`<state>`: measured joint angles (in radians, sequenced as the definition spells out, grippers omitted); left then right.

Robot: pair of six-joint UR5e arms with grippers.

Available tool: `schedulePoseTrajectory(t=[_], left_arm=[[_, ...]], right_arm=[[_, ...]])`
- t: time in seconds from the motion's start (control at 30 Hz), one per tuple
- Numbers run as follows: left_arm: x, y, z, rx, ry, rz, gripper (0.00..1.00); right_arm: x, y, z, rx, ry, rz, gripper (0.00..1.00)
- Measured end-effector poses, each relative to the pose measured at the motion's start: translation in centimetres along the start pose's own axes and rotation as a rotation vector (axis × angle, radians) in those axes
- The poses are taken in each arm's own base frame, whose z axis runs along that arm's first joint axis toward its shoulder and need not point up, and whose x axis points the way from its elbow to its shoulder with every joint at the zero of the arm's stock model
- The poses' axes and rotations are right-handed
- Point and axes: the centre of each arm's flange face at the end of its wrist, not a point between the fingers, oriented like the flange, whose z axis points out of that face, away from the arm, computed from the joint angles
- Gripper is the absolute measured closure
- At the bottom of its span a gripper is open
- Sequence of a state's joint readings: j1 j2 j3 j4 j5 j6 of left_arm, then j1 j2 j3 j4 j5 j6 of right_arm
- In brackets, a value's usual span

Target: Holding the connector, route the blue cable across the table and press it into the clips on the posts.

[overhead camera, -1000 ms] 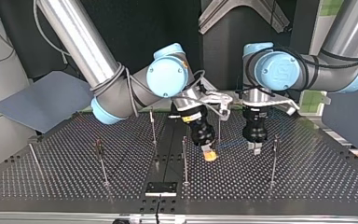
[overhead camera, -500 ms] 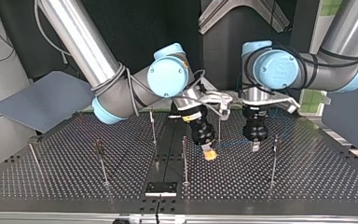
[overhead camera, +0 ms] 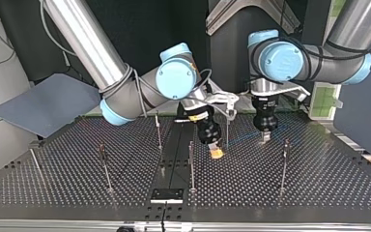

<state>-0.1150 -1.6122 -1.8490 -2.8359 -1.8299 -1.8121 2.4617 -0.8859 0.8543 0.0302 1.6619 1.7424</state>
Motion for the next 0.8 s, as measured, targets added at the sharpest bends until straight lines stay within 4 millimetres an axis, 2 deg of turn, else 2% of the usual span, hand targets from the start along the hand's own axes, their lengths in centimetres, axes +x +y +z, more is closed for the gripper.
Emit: schedulePoseTrajectory(t=[0.37,0.6,0.8], left_arm=[[3.9,0.7,-2.0,0.013,0.028,0.0,1.0],[6.9,1.5,-2.9,0.023,0.044,-0.008,1.0],[9.9,1.7,-2.8,0.026,0.079,0.011,1.0]], right_arm=[[-2.7,-0.1,-0.6,0.004,-0.052,-0.004,1.0],[-5.9,0.4,-1.4,0.0,-0.117,-0.01,1.0],[-8.7,1.0,-2.2,-0.008,-0.167,-0.015,1.0]])
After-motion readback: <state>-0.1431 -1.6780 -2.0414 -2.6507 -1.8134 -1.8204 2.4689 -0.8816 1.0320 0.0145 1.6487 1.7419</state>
